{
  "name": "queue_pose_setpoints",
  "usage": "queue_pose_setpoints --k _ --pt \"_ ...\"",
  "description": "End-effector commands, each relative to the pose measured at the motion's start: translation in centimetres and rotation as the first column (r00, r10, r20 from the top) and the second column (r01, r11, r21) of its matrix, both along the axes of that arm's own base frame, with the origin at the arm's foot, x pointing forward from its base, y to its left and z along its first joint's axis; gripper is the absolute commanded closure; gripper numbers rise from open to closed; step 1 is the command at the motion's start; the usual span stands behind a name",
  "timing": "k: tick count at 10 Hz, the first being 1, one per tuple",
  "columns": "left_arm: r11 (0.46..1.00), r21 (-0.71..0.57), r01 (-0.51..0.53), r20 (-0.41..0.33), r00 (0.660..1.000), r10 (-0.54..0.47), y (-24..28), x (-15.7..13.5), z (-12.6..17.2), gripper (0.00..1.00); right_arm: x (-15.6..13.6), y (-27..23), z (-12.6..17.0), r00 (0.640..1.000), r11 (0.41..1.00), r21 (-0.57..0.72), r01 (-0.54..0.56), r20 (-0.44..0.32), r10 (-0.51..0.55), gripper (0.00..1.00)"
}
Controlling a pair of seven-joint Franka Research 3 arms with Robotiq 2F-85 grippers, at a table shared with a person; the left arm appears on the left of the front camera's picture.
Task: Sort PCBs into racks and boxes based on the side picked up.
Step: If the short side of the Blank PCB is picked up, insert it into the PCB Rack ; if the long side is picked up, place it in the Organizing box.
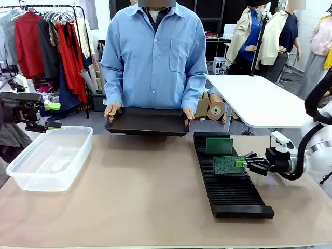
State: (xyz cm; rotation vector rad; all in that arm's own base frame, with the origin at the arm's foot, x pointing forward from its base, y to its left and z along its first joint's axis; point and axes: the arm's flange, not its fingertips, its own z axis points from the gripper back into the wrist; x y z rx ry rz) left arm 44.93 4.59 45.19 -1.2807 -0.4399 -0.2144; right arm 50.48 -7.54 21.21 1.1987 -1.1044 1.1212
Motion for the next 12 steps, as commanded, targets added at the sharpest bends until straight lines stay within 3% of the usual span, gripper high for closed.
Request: queue_pose_setpoints --k 1,12 --pt "1.000 -0.001 -0.002 0.000 1.000 0.002 0.05 -0.01 0.09 0.00 0.67 0.24 -0.06 1.000 1.000 -0.020 -0.015 -0.009 0.015 1.00" --pt "1.000 -0.001 -0.002 0.000 1.000 0.002 0.05 -0.01 0.09 0.00 0.31 0.20 -0.61 0.997 0.998 -0.007 -0.058 -0.042 0.057 1.00"
